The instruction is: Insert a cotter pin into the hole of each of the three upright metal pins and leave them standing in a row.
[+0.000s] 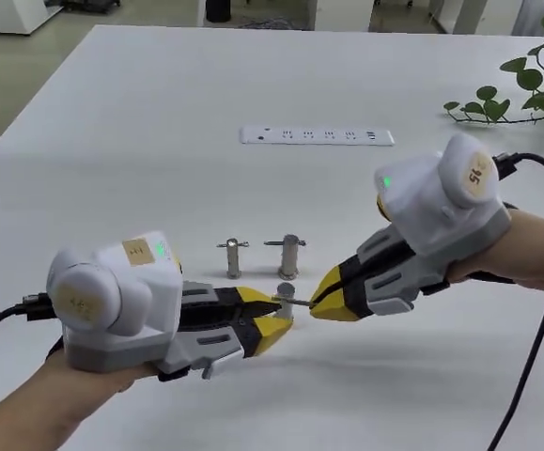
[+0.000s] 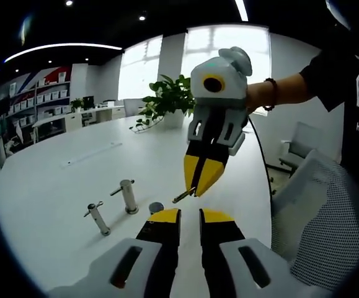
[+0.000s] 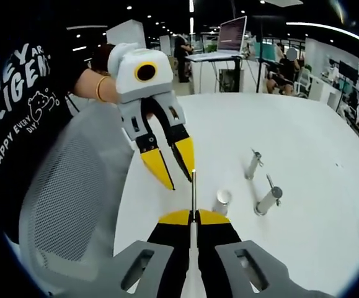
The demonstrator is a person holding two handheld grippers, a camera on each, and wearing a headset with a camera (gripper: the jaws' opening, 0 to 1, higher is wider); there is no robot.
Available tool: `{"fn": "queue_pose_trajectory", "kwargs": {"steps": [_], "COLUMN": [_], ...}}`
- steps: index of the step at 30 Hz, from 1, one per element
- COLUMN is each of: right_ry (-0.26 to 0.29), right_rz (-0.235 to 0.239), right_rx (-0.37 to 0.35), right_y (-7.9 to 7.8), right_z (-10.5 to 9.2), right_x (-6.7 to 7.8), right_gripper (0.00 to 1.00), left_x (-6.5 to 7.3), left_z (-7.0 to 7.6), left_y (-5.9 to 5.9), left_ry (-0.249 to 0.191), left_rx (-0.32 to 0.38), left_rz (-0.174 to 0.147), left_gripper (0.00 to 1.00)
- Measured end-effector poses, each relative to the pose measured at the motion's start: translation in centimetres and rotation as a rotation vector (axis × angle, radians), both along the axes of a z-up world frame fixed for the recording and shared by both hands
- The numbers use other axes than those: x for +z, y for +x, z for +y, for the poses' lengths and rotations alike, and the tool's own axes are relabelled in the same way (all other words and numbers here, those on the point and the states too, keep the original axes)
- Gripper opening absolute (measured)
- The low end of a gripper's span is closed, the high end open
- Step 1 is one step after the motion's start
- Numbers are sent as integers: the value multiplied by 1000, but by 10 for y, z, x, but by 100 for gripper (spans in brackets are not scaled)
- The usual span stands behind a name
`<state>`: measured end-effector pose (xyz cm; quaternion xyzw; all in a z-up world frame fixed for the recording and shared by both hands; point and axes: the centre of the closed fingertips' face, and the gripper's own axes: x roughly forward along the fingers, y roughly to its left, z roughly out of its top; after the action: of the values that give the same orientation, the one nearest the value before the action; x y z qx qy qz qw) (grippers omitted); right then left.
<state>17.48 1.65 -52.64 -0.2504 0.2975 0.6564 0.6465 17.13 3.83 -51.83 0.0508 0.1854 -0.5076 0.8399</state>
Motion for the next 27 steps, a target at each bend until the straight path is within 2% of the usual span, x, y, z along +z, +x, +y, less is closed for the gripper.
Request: {"fn": "queue_pose_trajectory", "kwargs": {"steps": [7, 11, 14, 19, 23, 24, 27], "right_ry": [-28, -45, -75, -98, -111, -120, -125], "right_rz": [-16, -28, -47, -38, -36, -37, -35], "right_rx": [-26, -36, -36, -39, -44, -41, -38], "right_y": [9, 16, 21, 24, 30, 30, 33], "right_z": [-12, -18, -23, -25, -26, -26, -27], "right_x": [-5, -10, -17, -23, -28, -30, -34], "right_gripper": [0, 0, 0, 0, 0, 0, 0], "left_x": [-10, -17, -24, -35, -43, -45, -49], "left_z": [5, 9, 8, 7, 7, 7, 6], "left_y": [10, 21, 25, 29, 33, 35, 37], "left_ry": [21, 43, 73, 114, 132, 150, 157], "left_rx": [80, 139, 152, 162, 176, 181, 183], "left_rz": [-16, -29, -35, -38, -24, -31, -25], "left_gripper": [14, 17, 17, 17, 16, 16, 15]}}
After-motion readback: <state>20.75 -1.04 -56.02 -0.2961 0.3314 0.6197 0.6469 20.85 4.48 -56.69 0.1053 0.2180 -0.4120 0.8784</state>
